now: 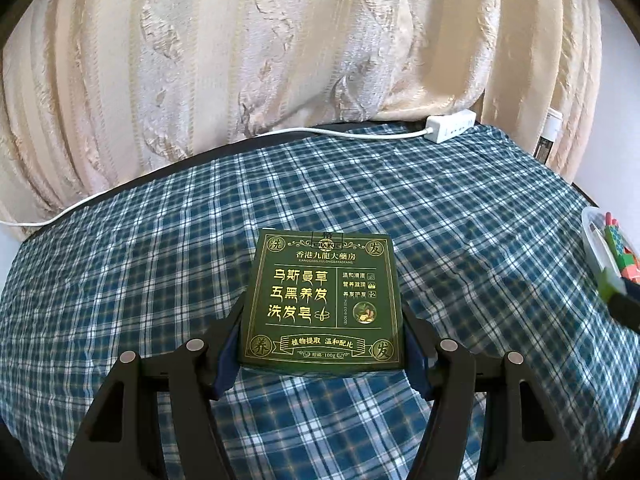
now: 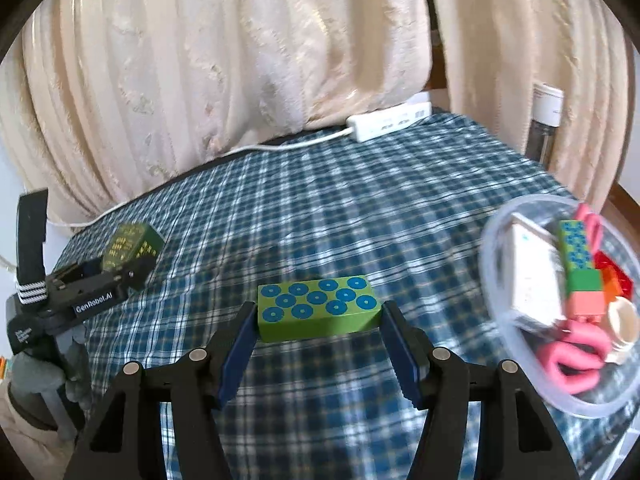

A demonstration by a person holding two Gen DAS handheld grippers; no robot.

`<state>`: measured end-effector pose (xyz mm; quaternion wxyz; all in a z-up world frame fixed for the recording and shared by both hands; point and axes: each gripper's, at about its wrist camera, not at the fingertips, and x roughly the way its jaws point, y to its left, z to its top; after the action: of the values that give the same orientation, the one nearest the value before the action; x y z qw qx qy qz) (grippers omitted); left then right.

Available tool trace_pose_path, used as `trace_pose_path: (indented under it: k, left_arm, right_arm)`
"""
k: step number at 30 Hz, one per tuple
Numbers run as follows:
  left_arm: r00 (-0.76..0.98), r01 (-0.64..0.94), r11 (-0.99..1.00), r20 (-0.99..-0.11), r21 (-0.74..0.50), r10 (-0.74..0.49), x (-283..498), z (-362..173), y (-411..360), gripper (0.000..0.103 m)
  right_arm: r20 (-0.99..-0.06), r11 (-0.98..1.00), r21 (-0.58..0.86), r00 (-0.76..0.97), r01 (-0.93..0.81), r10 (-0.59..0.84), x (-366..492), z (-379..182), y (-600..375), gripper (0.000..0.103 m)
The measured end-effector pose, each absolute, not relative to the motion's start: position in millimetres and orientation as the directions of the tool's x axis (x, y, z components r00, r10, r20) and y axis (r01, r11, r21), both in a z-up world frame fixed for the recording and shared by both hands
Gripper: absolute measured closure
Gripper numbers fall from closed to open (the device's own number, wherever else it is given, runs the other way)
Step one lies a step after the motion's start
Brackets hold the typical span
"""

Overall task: Organize objects
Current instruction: 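Lift and carry the dark green box and green dotted brick toward the clear bowl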

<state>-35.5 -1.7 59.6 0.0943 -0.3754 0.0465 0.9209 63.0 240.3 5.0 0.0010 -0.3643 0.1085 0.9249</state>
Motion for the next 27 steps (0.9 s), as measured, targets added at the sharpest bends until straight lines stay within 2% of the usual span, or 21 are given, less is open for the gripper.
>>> trace_pose_path:
  k: [27]
  left_arm:
    - [-0.688, -0.332, -0.943, -0.690, 0.027, 0.223, -14.3, 78.8, 67.8, 0.036]
  right_arm:
    - [-0.620, -0.907, 0.214, -0.768, -0.361, 0.160, 123.0, 24.1, 367.2, 0.038]
